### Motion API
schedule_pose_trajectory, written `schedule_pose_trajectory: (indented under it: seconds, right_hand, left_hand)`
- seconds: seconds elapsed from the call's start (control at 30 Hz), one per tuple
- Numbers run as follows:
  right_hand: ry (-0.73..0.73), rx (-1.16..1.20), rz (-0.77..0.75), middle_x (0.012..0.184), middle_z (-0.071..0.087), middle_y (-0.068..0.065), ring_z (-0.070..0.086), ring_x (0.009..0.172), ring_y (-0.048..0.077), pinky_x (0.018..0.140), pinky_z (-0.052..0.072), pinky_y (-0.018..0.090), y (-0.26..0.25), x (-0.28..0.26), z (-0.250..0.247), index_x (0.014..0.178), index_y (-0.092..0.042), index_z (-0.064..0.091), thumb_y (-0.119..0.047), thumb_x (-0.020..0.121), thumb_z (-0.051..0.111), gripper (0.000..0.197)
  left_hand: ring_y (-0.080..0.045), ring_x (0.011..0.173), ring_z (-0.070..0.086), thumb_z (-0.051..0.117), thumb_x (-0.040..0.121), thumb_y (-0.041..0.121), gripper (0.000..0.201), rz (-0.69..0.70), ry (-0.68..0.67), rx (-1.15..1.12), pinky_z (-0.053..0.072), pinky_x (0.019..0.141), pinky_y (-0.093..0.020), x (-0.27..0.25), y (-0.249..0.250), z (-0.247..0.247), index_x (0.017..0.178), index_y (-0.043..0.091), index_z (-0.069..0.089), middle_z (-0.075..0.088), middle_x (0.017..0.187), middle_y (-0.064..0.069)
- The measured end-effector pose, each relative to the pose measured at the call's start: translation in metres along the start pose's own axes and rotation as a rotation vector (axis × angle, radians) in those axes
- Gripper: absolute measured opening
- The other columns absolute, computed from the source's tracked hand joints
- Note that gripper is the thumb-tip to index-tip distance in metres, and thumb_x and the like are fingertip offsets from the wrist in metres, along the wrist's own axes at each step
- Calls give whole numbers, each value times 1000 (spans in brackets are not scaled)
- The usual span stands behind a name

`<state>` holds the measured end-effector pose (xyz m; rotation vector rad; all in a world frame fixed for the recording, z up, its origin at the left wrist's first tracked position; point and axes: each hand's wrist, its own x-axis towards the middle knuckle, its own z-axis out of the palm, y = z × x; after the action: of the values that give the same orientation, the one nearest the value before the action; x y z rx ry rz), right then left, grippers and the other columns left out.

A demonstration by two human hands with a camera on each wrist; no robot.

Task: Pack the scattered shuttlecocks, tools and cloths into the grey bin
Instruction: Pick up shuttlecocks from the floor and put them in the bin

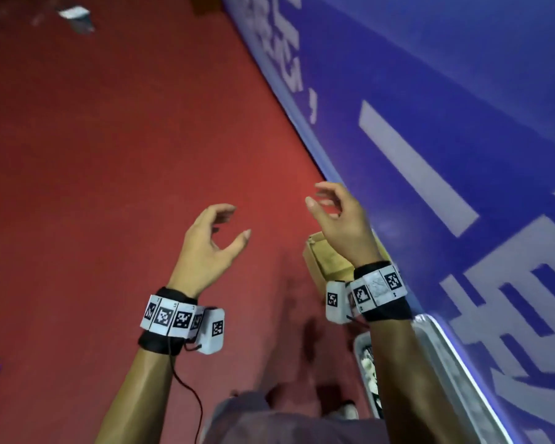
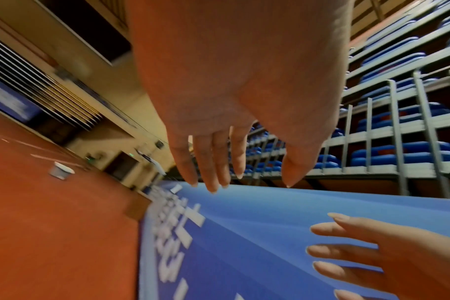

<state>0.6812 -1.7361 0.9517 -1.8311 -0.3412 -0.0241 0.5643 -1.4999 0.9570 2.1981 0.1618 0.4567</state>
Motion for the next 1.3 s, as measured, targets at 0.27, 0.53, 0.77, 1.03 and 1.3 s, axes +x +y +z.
schedule_pose_trajectory:
  seconds: [0.27, 0.53, 0.77, 1.03, 1.3]
  right_hand:
    - [-436, 104, -91, 116, 70, -11, 67, 109, 6, 94, 58, 42, -86, -24, 309, 121, -29, 65, -35, 92, 72, 31]
    - [-900, 151, -201, 119, 68, -12, 65, 111, 4, 94, 57, 39, -169, -113, 549, 123, -30, 63, -32, 93, 73, 32]
    - [-1240, 146, -255, 117, 69, -10, 66, 108, 5, 91, 58, 37, -195, -191, 727, 123, -26, 64, -28, 92, 75, 32]
    - [-1426, 209, -310, 106, 67, -17, 68, 104, 10, 96, 56, 36, -268, -212, 965, 120, -23, 65, -26, 91, 76, 31]
    - [-1523, 223, -328, 109, 69, 1, 70, 104, 18, 98, 56, 42, -331, -247, 1150, 118, -24, 64, -24, 91, 77, 30]
  left_hand:
    - [0, 116, 59, 77, 88, 41, 48, -277, 301, 163, 52, 101, -33, -115, -138, -220, 129, 26, 58, 62, 126, 14]
    - [-2, 111, 61, 79, 85, 37, 47, -620, 687, 252, 52, 98, -36, -279, -234, -365, 126, 24, 59, 64, 121, 11]
    - [2, 111, 60, 79, 85, 39, 48, -915, 920, 286, 52, 97, -31, -382, -295, -422, 126, 25, 60, 63, 120, 14]
    - [0, 110, 60, 76, 85, 42, 49, -1111, 1062, 413, 51, 97, -30, -407, -378, -563, 128, 26, 58, 62, 122, 13]
    - [-1, 113, 58, 74, 88, 45, 50, -1243, 1176, 442, 50, 98, -28, -432, -435, -682, 131, 26, 56, 60, 126, 13]
